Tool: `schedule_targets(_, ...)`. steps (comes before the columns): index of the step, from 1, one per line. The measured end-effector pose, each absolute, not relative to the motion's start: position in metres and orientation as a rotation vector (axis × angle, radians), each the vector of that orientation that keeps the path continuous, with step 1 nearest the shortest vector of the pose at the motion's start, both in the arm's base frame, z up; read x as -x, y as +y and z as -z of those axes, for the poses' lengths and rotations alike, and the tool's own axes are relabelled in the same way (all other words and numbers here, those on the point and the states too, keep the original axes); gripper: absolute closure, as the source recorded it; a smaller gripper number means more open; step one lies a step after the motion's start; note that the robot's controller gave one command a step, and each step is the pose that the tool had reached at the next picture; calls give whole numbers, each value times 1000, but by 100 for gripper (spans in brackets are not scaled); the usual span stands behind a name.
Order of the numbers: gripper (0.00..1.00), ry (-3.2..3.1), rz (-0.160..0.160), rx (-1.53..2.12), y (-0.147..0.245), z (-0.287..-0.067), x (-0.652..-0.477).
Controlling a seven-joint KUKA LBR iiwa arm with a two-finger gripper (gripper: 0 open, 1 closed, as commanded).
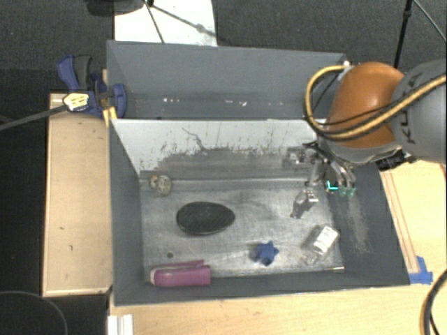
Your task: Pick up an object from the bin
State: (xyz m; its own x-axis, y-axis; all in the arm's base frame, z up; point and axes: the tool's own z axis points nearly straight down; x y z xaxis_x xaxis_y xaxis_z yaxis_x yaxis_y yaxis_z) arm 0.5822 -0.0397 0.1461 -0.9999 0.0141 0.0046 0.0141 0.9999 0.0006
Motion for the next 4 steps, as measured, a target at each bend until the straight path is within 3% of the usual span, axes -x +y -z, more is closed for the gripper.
schedule_targets(1,0,-3138,2,57,-18,-164,-503)
schedule_targets(2,0,-3140,4,-106,45,-69,-491)
schedule_targets(3,0,-3088,1,-602,49,-71,-541)
schedule_targets(4,0,-3059,8,-743,137,-74,-532)
